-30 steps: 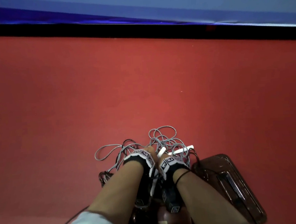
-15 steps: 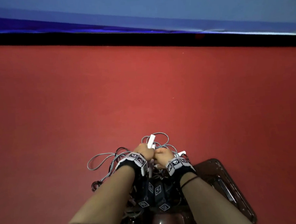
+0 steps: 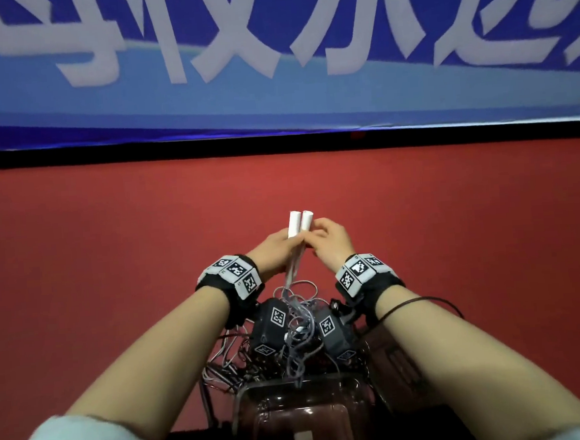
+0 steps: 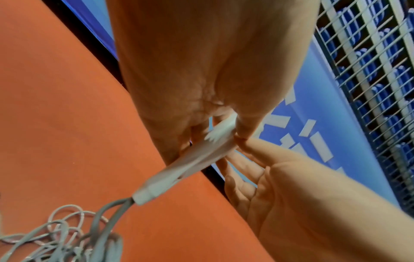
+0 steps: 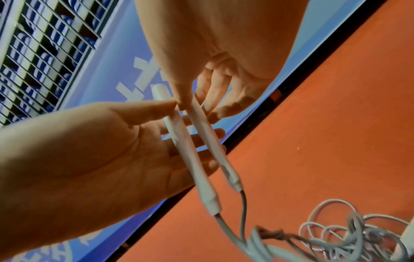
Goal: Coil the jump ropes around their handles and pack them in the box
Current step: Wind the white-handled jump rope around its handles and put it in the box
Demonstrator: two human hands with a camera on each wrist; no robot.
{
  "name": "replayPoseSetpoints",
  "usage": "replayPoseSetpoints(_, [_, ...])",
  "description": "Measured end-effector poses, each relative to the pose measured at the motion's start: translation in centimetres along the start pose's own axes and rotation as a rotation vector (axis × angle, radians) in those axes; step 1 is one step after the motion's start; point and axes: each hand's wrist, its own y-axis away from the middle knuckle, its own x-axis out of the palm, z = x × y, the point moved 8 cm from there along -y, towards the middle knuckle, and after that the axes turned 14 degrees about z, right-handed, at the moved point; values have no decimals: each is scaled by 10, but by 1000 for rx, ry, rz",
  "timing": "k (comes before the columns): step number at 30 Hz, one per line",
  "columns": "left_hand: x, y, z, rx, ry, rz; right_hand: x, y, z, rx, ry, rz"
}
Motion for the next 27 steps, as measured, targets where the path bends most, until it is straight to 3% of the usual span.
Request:
replayPoseSetpoints(5, [16, 17, -21, 65, -51, 77, -20, 34, 29, -101, -82, -36])
replayPoseSetpoints(9, [21, 26, -34, 144, -45, 3, -15, 42, 32, -57, -215, 80])
replayPoseSetpoints(12, [5, 29, -43, 188, 133, -128, -7, 48, 37, 2, -77, 193])
replayPoseSetpoints(15, [-13, 31, -52, 257, 406, -191, 16, 58, 39, 25, 61, 405])
replayPoseSetpoints(17, [-22, 31, -54, 276, 522, -227, 26, 60, 37, 0, 142, 459])
replayPoseSetpoints(23, [-42, 26, -30, 203, 912, -349, 29, 45, 49, -109, 88, 447])
replayPoseSetpoints(27, [-45, 22, -4, 48, 972, -349, 25, 41, 58, -163, 143, 336])
